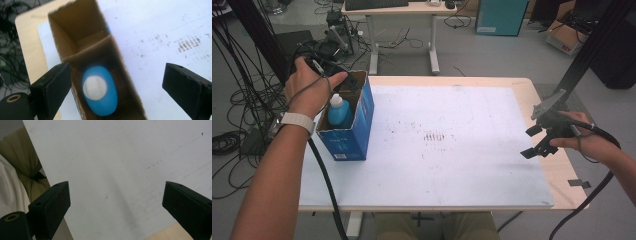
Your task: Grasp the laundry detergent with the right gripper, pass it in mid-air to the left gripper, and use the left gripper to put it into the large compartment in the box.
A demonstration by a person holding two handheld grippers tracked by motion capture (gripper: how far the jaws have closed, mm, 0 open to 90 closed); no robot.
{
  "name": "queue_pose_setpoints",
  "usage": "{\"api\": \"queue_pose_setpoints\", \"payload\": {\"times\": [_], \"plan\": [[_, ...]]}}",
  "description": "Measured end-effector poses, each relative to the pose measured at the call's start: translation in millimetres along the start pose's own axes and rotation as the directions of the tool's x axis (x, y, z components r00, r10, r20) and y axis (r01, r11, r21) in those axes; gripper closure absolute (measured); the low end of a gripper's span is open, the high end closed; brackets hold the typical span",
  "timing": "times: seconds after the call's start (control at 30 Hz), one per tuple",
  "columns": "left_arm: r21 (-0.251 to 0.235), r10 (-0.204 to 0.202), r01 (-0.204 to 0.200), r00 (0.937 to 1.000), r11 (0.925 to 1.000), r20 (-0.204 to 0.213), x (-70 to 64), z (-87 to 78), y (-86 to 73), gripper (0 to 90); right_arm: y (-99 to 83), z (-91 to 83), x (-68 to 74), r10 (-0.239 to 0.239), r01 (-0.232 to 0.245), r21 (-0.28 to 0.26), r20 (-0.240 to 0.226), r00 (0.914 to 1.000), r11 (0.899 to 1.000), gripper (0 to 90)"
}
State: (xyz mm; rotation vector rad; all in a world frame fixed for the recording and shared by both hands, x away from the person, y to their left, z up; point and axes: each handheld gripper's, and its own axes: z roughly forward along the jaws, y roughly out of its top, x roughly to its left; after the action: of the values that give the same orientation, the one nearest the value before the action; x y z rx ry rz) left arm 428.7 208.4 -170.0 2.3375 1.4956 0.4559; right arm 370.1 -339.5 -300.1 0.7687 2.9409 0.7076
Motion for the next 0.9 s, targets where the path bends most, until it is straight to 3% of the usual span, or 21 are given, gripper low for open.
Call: {"api": "queue_pose_setpoints", "payload": {"times": [0.2, 0.3, 0.37, 0.47, 0.5, 0.57, 0.63, 0.67, 0.7, 0.73, 0.77, 0.8, 0.83, 0.87, 0.9], "plan": [[-0.051, 0.105, -0.104, 0.9945, 0.9933, 0.010, -19.4, -20.7, 12.4, 9.1, 2.2, -5.9, 0.5, -0.006, 0.006, -0.008, 0.003, 1.0000, 1.000, 7.7], [-0.072, 0.169, -0.168, 0.9855, 0.9833, 0.015, -32.7, -28.9, 20.9, 9.1, 2.8, -9.5, -0.1, -0.005, 0.005, -0.014, 0.006, 1.0000, 1.000, 7.7], [-0.083, 0.217, -0.214, 0.9759, 0.9733, 0.025, -42.9, -32.1, 26.3, 9.2, 3.3, -11.0, -0.3, -0.008, 0.008, -0.016, 0.009, 0.9999, 1.000, 7.7], [-0.097, 0.293, -0.289, 0.9552, 0.9525, 0.039, -58.1, -35.6, 34.3, 9.5, 4.0, -13.5, -0.5, -0.004, 0.004, -0.019, 0.011, 0.9999, 1.000, 7.7], [-0.118, 0.305, -0.298, 0.9513, 0.9472, 0.044, -63.9, -35.4, 36.7, 9.5, 4.1, -14.3, -0.7, -0.003, 0.003, -0.020, 0.012, 0.9999, 1.000, 7.7], [-0.130, 0.355, -0.345, 0.9326, 0.9296, 0.065, -74.6, -34.9, 42.5, 9.3, 4.6, -15.6, -1.4, -0.003, 0.004, -0.033, 0.018, 0.9998, 0.999, 7.7], [-0.147, 0.382, -0.370, 0.9215, 0.9173, 0.068, -81.3, -34.2, 45.4, 9.4, 5.2, -18.5, -1.7, -0.002, 0.003, -0.031, 0.021, 0.9998, 1.000, 7.7], [-0.145, 0.411, -0.397, 0.9086, 0.9062, 0.077, -85.4, -33.6, 48.4, 9.4, 5.3, -19.4, -1.8, -0.005, 0.006, -0.035, 0.022, 0.9997, 0.999, 7.7], [-0.153, 0.419, -0.404, 0.9039, 0.9018, 0.084, -90.1, -32.0, 49.9, 9.3, 5.6, -21.3, -1.4, -0.002, 0.003, -0.036, 0.023, 0.9997, 0.999, 7.7], [-0.141, 0.445, -0.431, 0.8906, 0.8914, 0.094, -93.2, -31.2, 52.1, 9.3, 5.7, -22.8, -1.3, -0.003, 0.004, -0.037, 0.026, 0.9996, 0.999, 7.7], [-0.145, 0.453, -0.438, 0.8860, 0.8872, 0.098, -97.6, -29.4, 53.3, 9.3, 5.8, -23.8, -1.4, -0.007, 0.009, -0.043, 0.030, 0.9995, 0.999, 7.7], [-0.138, 0.478, -0.464, 0.8724, 0.8753, 0.102, -101.0, -28.2, 55.0, 9.3, 5.8, -24.9, -1.4, -0.005, 0.006, -0.042, 0.026, 0.9996, 0.999, 7.7], [-0.143, 0.482, -0.466, 0.8689, 0.8729, 0.111, -105.1, -26.5, 55.9, 9.3, 5.7, -25.4, -1.6, -0.004, 0.005, -0.046, 0.026, 0.9997, 0.999, 7.7], [-0.137, 0.501, -0.485, 0.8574, 0.8637, 0.119, -108.2, -25.2, 57.3, 9.3, 5.6, -26.0, -1.8, -0.001, 0.002, -0.044, 0.024, 0.9997, 0.999, 7.8], [-0.132, 0.511, -0.496, 0.8506, 0.8584, 0.126, -111.8, -23.6, 58.4, 9.3, 5.4, -25.8, -2.2, 0.001, 0.000, -0.051, 0.024, 0.9997, 0.999, 7.7]]}}
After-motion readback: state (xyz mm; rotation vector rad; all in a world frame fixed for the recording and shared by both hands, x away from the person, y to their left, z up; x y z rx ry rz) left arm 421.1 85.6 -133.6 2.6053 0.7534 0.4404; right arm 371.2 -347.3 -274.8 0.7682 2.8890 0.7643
